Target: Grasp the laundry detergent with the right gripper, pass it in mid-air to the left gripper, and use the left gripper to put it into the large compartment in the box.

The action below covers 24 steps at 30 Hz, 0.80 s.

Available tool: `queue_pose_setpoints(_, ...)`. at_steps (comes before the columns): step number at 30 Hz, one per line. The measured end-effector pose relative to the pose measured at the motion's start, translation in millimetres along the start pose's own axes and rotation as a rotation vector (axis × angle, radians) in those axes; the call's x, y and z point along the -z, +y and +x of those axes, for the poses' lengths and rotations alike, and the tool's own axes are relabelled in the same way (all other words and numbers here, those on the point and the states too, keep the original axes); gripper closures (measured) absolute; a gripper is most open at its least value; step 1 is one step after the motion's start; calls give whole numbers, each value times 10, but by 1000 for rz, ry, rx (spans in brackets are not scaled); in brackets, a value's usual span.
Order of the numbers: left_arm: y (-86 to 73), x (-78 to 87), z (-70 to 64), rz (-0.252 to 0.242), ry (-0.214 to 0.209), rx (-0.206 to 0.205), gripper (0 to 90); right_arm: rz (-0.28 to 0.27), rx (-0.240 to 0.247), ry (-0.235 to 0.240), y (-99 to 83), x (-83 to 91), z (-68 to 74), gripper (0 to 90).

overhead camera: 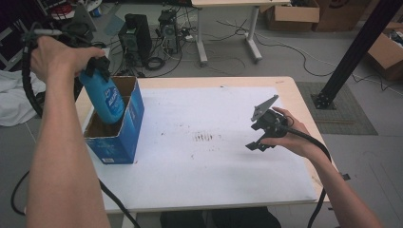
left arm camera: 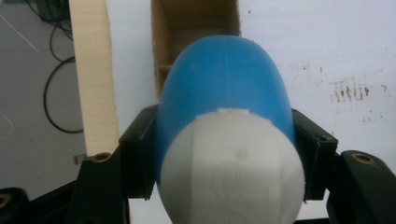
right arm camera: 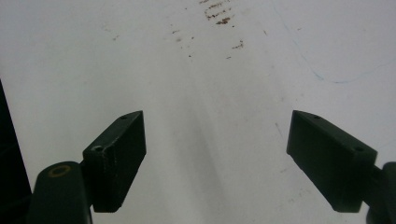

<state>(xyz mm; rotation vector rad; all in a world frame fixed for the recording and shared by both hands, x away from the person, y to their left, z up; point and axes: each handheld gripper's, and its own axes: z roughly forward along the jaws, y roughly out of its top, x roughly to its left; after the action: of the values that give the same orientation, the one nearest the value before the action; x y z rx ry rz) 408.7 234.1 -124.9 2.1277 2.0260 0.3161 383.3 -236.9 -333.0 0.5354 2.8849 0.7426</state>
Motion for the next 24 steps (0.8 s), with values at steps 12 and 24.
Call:
queue_pose_setpoints(12, -168, -834, 139, 35, 3, 44, 381, 5, -8, -6, -51, -35, 21, 198)
queue_pose_setpoints(24, -269, -1284, 124, 68, 0, 41, 380, 21, -21, -8, -121, -68, 25, 199)
